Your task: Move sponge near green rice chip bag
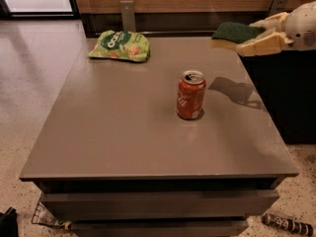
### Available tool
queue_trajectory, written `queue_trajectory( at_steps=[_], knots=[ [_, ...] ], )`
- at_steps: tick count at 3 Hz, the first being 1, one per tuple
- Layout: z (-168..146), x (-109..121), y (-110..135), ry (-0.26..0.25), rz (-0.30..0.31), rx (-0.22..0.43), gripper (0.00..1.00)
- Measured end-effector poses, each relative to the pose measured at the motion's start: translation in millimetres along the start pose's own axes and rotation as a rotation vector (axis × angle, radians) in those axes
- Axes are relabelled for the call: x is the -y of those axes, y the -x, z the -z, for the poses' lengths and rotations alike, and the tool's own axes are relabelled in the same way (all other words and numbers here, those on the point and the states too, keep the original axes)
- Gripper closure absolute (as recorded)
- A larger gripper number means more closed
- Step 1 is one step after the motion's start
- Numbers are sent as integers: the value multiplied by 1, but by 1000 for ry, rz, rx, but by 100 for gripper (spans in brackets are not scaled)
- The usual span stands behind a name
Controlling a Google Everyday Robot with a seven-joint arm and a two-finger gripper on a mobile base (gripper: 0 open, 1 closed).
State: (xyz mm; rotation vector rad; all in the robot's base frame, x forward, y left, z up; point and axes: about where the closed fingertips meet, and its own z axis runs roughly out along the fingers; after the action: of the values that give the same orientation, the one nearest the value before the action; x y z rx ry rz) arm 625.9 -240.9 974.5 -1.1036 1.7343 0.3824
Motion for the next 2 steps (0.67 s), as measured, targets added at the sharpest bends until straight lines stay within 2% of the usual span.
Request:
queue_trajectory(
  at_steps=[2],
  knots=[
    [-142, 26, 14, 13, -48, 62, 100]
  ],
)
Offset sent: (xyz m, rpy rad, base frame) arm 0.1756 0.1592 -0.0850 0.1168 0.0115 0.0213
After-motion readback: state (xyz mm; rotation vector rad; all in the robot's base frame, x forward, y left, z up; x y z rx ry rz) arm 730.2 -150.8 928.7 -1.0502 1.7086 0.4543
